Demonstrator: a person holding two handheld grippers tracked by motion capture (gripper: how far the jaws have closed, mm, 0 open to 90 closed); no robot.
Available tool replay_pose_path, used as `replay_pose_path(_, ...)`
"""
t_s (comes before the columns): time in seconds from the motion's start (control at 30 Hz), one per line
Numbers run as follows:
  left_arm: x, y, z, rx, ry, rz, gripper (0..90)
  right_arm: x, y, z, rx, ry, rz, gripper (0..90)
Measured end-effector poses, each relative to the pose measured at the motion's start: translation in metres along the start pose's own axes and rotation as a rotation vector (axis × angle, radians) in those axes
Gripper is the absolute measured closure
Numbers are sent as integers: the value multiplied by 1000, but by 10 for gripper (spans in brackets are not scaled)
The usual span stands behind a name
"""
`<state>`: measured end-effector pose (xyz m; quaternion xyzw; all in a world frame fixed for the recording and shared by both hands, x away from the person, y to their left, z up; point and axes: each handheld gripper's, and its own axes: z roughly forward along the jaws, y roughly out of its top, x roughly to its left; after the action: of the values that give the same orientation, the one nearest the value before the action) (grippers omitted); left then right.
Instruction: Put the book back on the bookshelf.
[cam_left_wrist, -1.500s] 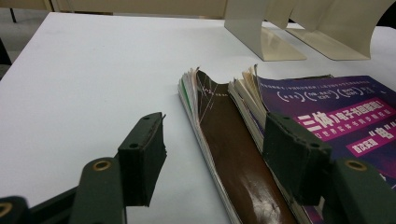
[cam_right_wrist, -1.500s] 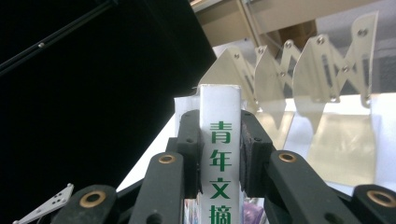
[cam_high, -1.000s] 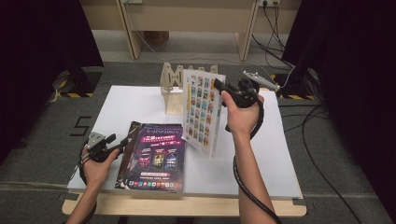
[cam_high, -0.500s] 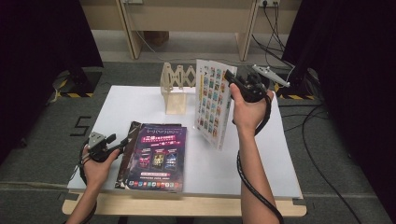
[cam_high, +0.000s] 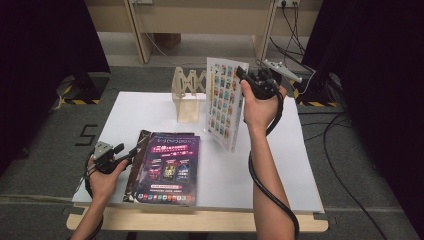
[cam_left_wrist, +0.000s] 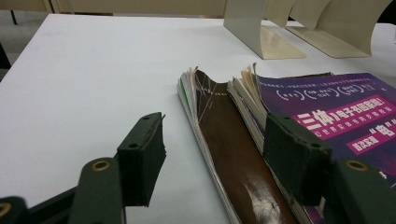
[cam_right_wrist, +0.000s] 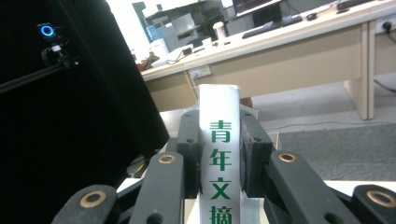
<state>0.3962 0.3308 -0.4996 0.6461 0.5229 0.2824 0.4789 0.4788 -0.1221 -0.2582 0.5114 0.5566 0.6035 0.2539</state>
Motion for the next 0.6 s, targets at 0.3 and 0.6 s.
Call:
replay_pose_path(0.3, -1, 0, 0, -1, 1, 7, 377, 1, 7, 15, -6, -24, -32, 746)
replay_pose_path(0.6, -2, 0, 0, 5, 2, 16, 376, -4, 3, 30, -4, -66, -38, 746)
